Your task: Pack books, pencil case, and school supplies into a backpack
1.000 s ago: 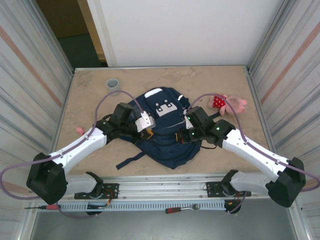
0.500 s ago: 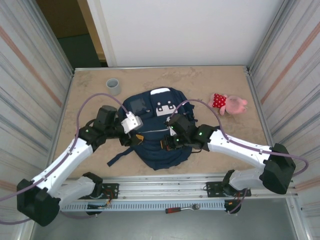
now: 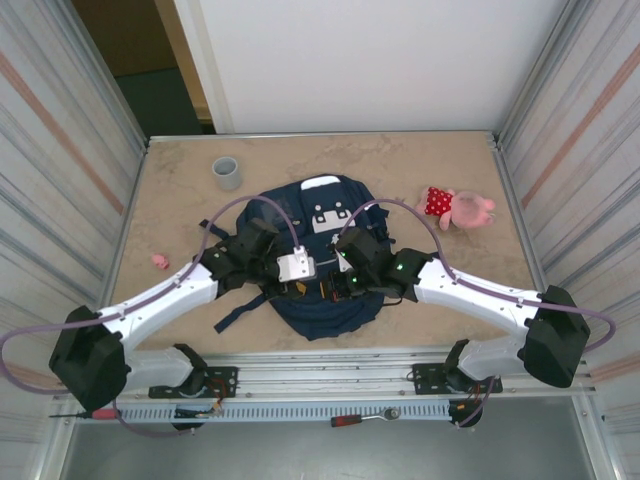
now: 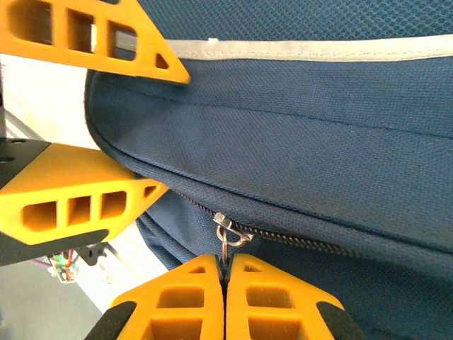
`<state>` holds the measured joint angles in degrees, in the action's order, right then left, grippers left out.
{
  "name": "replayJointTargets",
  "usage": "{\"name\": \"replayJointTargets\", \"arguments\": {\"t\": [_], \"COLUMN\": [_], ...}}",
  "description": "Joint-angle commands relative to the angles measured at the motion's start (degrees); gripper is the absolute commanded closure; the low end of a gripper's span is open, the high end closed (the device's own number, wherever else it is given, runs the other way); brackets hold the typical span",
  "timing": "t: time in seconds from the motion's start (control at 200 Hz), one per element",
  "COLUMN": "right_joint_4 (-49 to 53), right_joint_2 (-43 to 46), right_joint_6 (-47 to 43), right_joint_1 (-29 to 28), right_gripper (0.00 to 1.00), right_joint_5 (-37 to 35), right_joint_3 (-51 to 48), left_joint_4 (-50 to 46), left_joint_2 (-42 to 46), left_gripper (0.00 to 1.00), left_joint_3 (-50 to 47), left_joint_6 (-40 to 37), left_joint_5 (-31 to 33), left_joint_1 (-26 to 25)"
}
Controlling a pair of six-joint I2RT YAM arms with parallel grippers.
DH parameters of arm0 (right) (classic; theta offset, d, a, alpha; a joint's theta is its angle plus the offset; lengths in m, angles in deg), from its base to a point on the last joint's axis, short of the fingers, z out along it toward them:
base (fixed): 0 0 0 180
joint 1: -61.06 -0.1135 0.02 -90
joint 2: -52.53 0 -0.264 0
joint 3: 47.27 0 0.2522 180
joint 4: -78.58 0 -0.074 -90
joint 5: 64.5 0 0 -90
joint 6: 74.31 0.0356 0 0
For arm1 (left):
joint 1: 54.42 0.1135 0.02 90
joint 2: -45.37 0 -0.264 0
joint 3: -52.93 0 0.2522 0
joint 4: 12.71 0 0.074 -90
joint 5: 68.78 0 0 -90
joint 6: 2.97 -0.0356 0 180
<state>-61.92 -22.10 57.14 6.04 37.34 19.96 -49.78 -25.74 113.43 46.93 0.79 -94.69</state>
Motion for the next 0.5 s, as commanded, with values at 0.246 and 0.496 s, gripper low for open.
{"name": "replayJointTargets", "arguments": {"t": [0.246, 0.496], "right_joint_4": [7.4, 10.17], "right_joint_2": [8.27, 8.84], "right_joint_6": [-6.83, -10.96], "right_joint_1": [11.39, 17.53], "right_gripper": [1.0, 1.0], "right_joint_5": [4.3, 6.83], "right_joint_3": [-2.89, -4.78], "left_joint_4": [0.11, -3.96], "left_joint_2": [6.32, 10.95], "left_gripper": [0.89, 0.87], "left_joint_3": [-2.96, -5.14], "left_joint_6": [-3.35, -7.08], "left_joint_5": [-0.79, -1.29], "left_joint_1": [5.35, 11.63]}}
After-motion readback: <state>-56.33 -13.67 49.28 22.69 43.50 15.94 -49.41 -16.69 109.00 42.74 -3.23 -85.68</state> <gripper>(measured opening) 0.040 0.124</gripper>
